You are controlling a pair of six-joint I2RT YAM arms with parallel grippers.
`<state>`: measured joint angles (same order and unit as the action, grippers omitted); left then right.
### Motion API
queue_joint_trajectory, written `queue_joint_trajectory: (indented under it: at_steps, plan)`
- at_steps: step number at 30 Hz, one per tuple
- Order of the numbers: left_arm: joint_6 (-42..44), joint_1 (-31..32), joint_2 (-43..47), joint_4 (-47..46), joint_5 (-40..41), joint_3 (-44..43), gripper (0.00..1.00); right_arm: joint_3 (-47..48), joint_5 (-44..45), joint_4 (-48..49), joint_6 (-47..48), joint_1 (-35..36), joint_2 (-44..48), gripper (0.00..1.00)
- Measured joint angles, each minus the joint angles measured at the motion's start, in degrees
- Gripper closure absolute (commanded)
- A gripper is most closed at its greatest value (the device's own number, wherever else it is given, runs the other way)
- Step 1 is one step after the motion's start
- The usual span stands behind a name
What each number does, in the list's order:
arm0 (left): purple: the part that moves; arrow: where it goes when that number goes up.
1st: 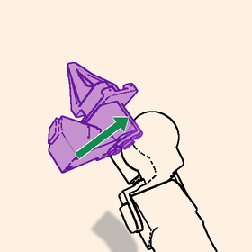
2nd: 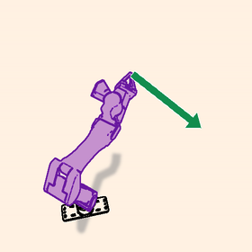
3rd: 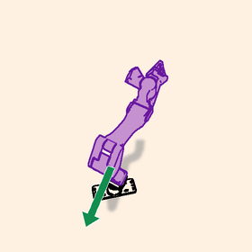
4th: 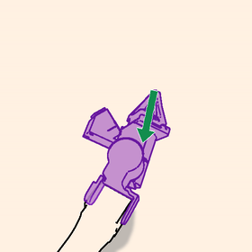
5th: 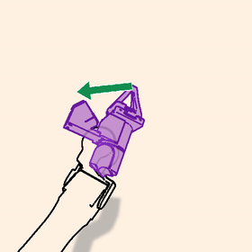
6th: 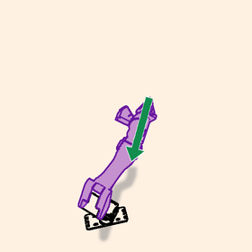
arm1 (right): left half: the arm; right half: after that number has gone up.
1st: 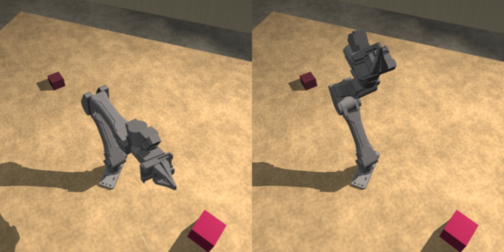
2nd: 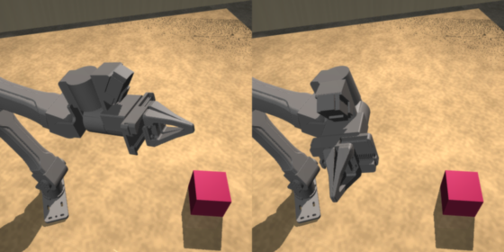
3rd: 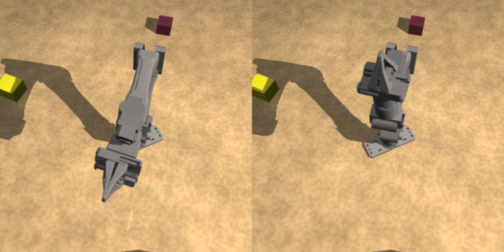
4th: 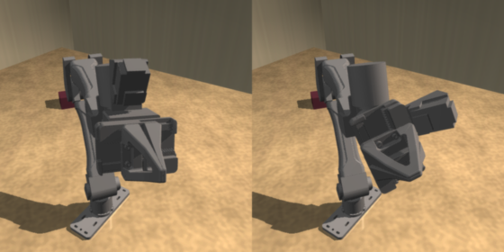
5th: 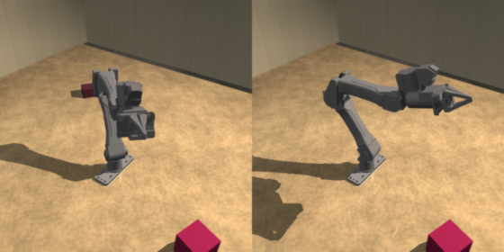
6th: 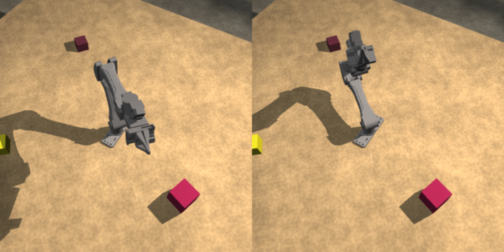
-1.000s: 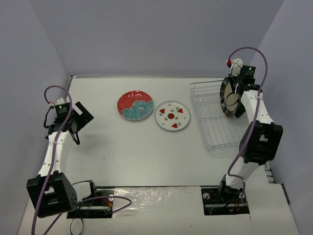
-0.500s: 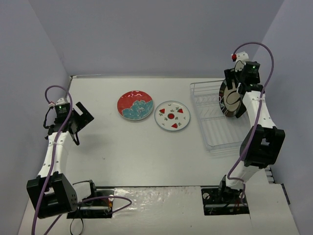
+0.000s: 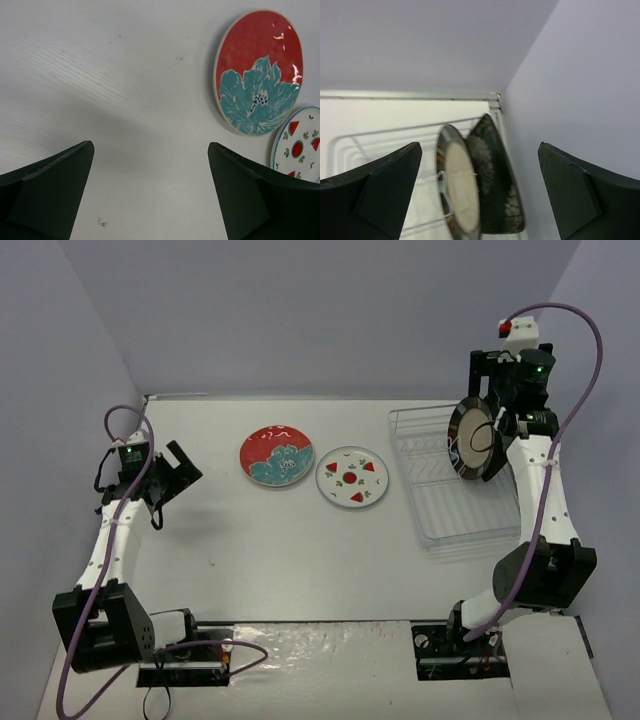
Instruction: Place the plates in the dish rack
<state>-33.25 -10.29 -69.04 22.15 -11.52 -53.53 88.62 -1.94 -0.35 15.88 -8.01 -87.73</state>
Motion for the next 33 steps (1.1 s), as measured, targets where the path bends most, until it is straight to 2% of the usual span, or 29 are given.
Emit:
queue_joint_trajectory:
  at_steps: [4, 7, 15, 26, 29, 33]
  plan:
    - [-0.3, 6.8, -9.1, -0.6, -0.4, -6.4, 0.03, 1.9, 3.1, -0.6, -5.3, 9.9, 4.1, 0.0]
    - [-1.1, 11.5, -15.8, -3.1, -2.0, -9.4, 0.03, 0.6, 1.7, 0.4, -12.3, 16.3, 6.4, 0.0]
    - [-5.2, 13.9, -28.1, -8.7, -5.7, -12.3, 0.03, -16.7, -1.1, 5.7, -27.4, 20.1, 12.3, 0.0]
    - [-9.0, 13.7, -41.6, -20.6, -12.6, -17.2, 0.03, -20.7, -2.0, 6.8, -32.9, 22.2, 12.3, 0.0]
    - [-9.2, 13.7, -45.0, -22.4, -14.1, -20.6, 0.1, -22.8, -2.1, 8.4, -34.0, 22.2, 12.7, 0.0]
    - [-9.4, 13.7, -47.8, -25.6, -15.3, -22.7, 0.3, -24.0, -2.2, 9.0, -35.3, 22.2, 12.7, 0.0]
